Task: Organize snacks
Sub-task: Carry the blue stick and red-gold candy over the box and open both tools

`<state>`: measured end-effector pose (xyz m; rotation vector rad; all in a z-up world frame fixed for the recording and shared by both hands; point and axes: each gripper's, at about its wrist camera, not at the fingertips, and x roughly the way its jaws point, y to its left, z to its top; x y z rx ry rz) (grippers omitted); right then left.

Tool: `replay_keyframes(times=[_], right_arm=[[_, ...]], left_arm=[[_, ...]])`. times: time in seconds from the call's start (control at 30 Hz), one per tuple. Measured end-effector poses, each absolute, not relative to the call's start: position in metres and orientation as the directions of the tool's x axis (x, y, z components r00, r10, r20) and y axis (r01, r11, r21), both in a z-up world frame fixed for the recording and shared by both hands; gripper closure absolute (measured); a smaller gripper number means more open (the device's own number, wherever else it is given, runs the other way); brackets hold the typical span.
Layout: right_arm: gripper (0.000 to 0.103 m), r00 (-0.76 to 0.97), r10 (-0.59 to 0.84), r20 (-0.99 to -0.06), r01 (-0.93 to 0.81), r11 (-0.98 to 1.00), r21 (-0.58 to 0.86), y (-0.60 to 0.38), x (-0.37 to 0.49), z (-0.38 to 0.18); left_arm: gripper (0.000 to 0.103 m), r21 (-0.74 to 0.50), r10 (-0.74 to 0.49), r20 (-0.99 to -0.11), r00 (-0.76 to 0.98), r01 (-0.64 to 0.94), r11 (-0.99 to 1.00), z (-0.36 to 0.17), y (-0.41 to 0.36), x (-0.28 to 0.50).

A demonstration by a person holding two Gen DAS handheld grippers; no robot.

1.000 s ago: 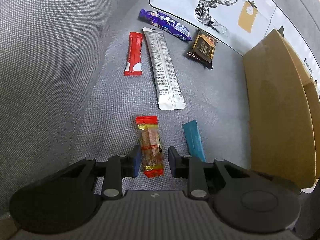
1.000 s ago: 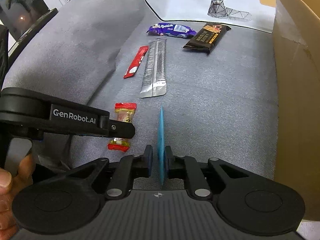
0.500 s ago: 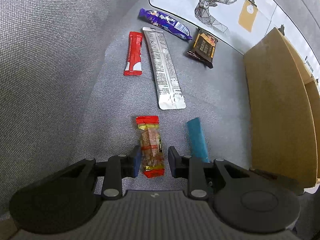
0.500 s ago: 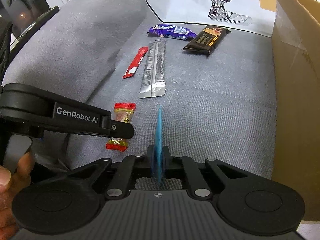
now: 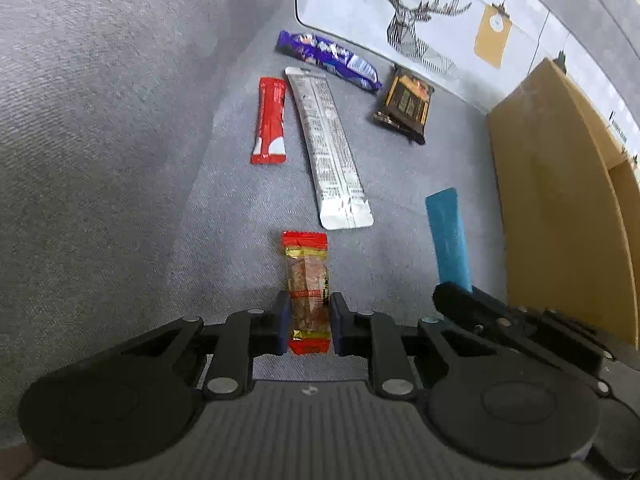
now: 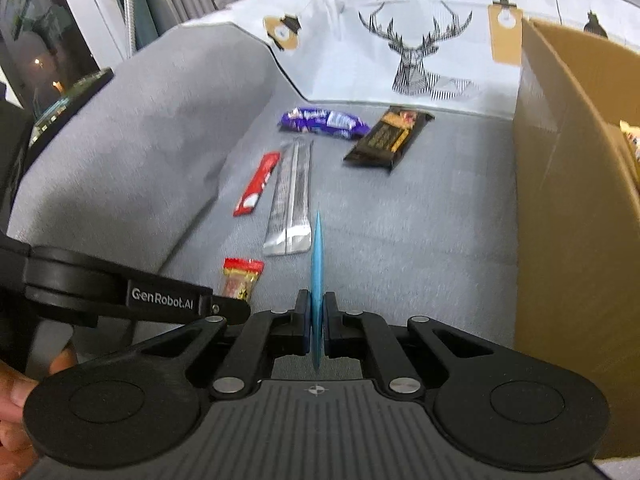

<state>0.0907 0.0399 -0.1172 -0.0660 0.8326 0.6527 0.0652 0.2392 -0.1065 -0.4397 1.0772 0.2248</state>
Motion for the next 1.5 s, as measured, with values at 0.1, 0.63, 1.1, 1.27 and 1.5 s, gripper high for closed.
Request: replay_keyframes(times=[0.1,0.63,1.1,1.27,1.5], right_arm=[[0.097,0.509,0.52,-0.686,-0.554,0.808,0.201,0.035,0.092,-0.112],[0.097,0.638,0.592,-0.492,-0.602,0.783,0.16,0.017,0.077,-0.065],[0.097,0.695,0.595,-0.404,-0.568,0.798,0.198,-0.013,0.079,-0.044],[0.097,0.723,0.578,-0.378,-0.534,0.815,0.225,-0.03,0.083,-0.038],[0.097,0.777,0.529,-0.341,-0.452,0.846,0.282,-0.063,0.096,-0.029]], left_arm=[[0.081,-0.258,-0.04,-0.867,0.497,-0.379,0.889,-0.101,0.24,0.061],[0.081,-0.283,0.004,-0.672,0.741,-0.262,0.923,-0.058,0.217,0.025],[0.081,-0.269,0.047,-0.564,0.824,-0.237,0.933,-0.041,0.207,0.008],[0.081,-0.225,0.062,-0.548,0.834,-0.218,0.95,-0.035,0.199,0.006],[0.081,-0.189,0.088,-0.549,0.831,-0.226,0.956,-0.018,0.181,0.019]])
